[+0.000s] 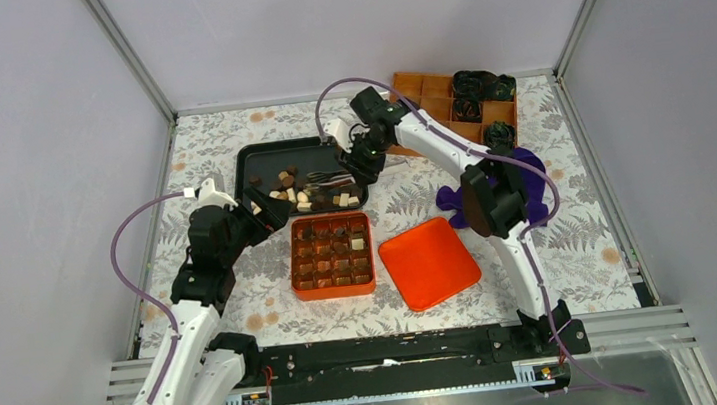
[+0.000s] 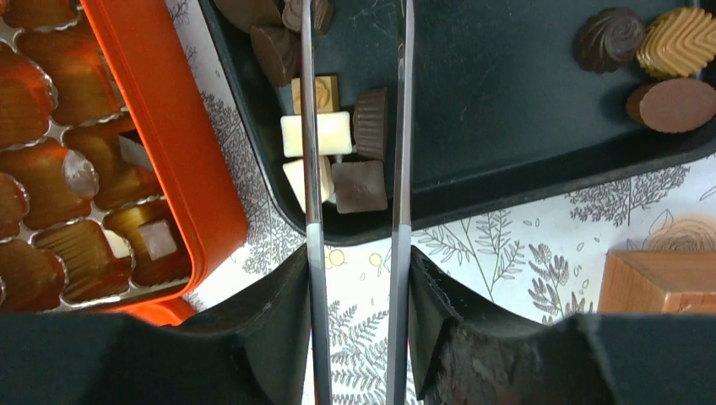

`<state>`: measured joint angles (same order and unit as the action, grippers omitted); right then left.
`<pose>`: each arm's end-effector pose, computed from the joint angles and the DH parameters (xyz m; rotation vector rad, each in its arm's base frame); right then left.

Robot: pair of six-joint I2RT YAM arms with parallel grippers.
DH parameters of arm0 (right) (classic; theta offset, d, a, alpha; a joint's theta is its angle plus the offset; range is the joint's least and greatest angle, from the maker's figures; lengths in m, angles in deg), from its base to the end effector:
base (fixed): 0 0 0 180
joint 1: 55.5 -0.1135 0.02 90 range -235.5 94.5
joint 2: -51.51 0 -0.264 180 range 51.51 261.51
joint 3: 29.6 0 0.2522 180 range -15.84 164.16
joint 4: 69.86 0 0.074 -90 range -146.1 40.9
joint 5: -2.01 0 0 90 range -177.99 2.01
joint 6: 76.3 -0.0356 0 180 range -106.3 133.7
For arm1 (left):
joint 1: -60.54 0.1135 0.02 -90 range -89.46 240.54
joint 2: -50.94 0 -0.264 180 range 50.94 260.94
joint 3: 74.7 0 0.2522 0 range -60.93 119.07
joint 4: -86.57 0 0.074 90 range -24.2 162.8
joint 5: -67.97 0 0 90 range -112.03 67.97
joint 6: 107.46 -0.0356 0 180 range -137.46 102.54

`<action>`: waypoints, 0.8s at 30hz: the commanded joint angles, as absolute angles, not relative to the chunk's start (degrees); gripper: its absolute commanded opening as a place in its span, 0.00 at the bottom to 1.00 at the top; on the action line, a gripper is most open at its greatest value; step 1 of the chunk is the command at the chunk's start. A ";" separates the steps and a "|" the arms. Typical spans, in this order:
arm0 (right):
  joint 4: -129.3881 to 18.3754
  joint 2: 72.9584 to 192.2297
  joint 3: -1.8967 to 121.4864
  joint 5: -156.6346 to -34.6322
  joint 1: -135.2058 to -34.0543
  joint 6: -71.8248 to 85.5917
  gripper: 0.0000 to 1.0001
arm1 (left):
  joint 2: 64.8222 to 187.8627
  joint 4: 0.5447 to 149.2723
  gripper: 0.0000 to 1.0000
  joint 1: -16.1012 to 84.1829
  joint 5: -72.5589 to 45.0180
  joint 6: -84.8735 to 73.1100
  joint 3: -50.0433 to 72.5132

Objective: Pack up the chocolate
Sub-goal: Pick up the fake chocolate from the plate.

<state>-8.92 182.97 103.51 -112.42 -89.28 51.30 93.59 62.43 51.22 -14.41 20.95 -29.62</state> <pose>0.4084 0.2909 0.2271 -1.6081 1.9793 0.5275 0.1762 -0.0337 0.2626 -0.4161 1.9644 -0.6726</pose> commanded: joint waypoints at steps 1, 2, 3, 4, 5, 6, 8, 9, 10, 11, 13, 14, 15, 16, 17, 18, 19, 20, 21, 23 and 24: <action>-11.20 184.19 108.19 -111.42 -90.23 50.36 0.47 | 93.48 63.12 0.99 51.58 -15.00 19.63 -28.64; -11.27 184.55 108.70 -111.28 -90.38 50.15 0.47 | 93.44 63.07 0.99 51.58 -14.97 19.67 -28.52; -11.28 184.98 109.37 -111.24 -90.42 50.03 0.47 | 93.45 63.10 0.99 51.58 -14.93 19.66 -28.56; -11.28 185.48 109.93 -111.26 -90.54 49.93 0.47 | 93.45 62.96 0.99 51.58 -14.95 19.63 -28.45; -11.34 185.89 110.51 -111.18 -90.59 49.85 0.47 | 93.47 62.89 0.99 51.60 -14.99 19.71 -28.43; -11.41 186.36 110.99 -111.02 -90.69 49.76 0.47 | 93.45 62.81 0.99 51.59 -14.98 19.69 -28.32; -11.66 187.07 111.75 -110.93 -90.80 49.66 0.47 | 93.40 62.53 0.99 51.58 -14.96 19.58 -28.18; -11.83 187.43 111.97 -110.89 -90.90 49.57 0.47 | 93.38 62.39 0.99 51.60 -15.04 19.57 -28.10; -11.96 187.66 112.24 -110.90 -90.92 49.56 0.47 | 93.28 62.31 0.99 51.58 -14.97 19.61 -28.00; -12.02 188.03 112.45 -110.86 -91.04 49.62 0.47 | 93.20 62.25 0.99 51.58 -14.97 19.55 -28.01; -12.36 188.41 112.58 -110.75 -91.12 49.59 0.47 | 93.13 62.25 0.99 51.58 -14.99 19.54 -27.98; -12.48 188.66 112.57 -110.70 -91.23 49.58 0.47 | 93.16 62.19 0.99 51.58 -14.96 19.46 -27.94; -12.63 188.75 112.69 -110.73 -91.25 49.64 0.47 | 93.26 62.22 0.99 51.62 -14.93 19.45 -27.91; -12.74 188.84 112.73 -110.63 -91.24 49.60 0.47 | 93.40 62.33 0.99 51.58 -14.95 19.46 -27.92; -12.84 188.96 112.81 -110.64 -91.20 49.56 0.48 | 93.57 62.51 0.99 51.58 -14.85 19.48 -27.89; -12.91 189.17 112.95 -110.66 -91.33 49.60 0.49 | 93.75 62.64 0.99 51.62 -14.70 19.46 -27.92; -12.87 189.36 113.08 -110.62 -91.35 49.66 0.49 | 93.94 62.78 0.99 51.58 -14.59 19.50 -27.81; -12.84 189.47 113.25 -110.65 -91.31 49.66 0.48 | 94.18 62.84 0.99 51.58 -14.43 19.54 -27.79; -12.86 189.61 113.24 -110.69 -91.30 49.76 0.48 | 94.30 62.99 0.99 51.60 -14.35 19.51 -27.74; -12.95 189.60 113.26 -110.69 -91.28 49.76 0.46 | 94.57 63.28 0.99 51.64 -14.22 19.57 -27.71; -12.85 189.52 113.19 -110.74 -91.34 49.80 0.45 | 94.68 63.34 0.99 51.58 -14.17 19.59 -27.71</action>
<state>-11.44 189.79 109.98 -110.98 -90.62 49.99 94.36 62.06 51.22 -14.44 20.73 -29.47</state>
